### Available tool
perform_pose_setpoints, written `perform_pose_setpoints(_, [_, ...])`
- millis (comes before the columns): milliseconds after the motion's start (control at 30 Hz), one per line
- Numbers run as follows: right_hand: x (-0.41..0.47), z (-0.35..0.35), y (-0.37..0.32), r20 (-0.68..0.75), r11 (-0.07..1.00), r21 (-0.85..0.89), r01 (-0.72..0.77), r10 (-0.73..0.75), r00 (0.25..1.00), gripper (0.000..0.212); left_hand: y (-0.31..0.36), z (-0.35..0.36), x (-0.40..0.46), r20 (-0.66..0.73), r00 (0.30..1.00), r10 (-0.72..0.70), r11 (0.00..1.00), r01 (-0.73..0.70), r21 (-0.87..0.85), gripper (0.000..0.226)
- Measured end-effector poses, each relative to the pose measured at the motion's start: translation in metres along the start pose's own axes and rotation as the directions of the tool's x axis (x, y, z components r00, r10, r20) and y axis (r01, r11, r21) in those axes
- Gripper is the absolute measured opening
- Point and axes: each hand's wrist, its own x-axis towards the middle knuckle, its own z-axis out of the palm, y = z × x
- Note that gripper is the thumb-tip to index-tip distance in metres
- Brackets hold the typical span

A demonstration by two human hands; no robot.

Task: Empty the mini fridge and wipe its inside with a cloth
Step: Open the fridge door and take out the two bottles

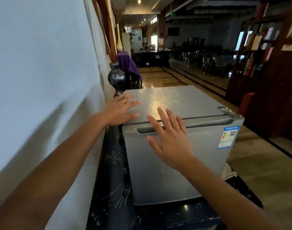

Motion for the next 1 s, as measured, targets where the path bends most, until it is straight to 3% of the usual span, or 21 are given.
perform_pose_setpoints(67, [0.009, 0.013, -0.004, 0.068, 0.999, -0.042, 0.019, -0.016, 0.998, 0.063, -0.003, 0.007, 0.002, 0.178, 0.984, 0.009, 0.999, -0.003, -0.036, 0.081])
perform_pose_setpoints(133, [0.012, 0.027, -0.003, 0.113, 0.999, -0.029, 0.032, -0.028, 0.993, 0.063, -0.012, 0.021, 0.002, 0.254, 0.967, 0.002, 0.98, 0.049, -0.194, 0.088])
perform_pose_setpoints(300, [0.008, 0.038, 0.009, 0.121, 0.996, -0.074, 0.049, -0.04, 0.992, 0.06, -0.023, 0.04, 0.002, 0.238, 0.971, 0.004, 0.931, 0.083, -0.356, 0.069])
perform_pose_setpoints(533, [0.007, 0.032, 0.005, 0.109, 0.999, -0.044, 0.023, -0.018, 0.994, 0.053, -0.025, 0.039, 0.004, 0.251, 0.968, -0.003, 0.921, 0.1, -0.376, 0.079])
perform_pose_setpoints(800, [-0.047, -0.005, 0.007, 0.006, 0.983, 0.163, 0.086, -0.088, 0.996, 0.041, -0.021, 0.045, 0.005, 0.173, 0.984, -0.029, 0.9, 0.101, -0.425, 0.083])
perform_pose_setpoints(1000, [-0.084, -0.051, 0.015, -0.064, 0.967, 0.255, -0.03, 0.047, 0.997, 0.036, -0.005, 0.043, 0.002, 0.041, 0.999, -0.03, 0.919, 0.043, -0.391, 0.052])
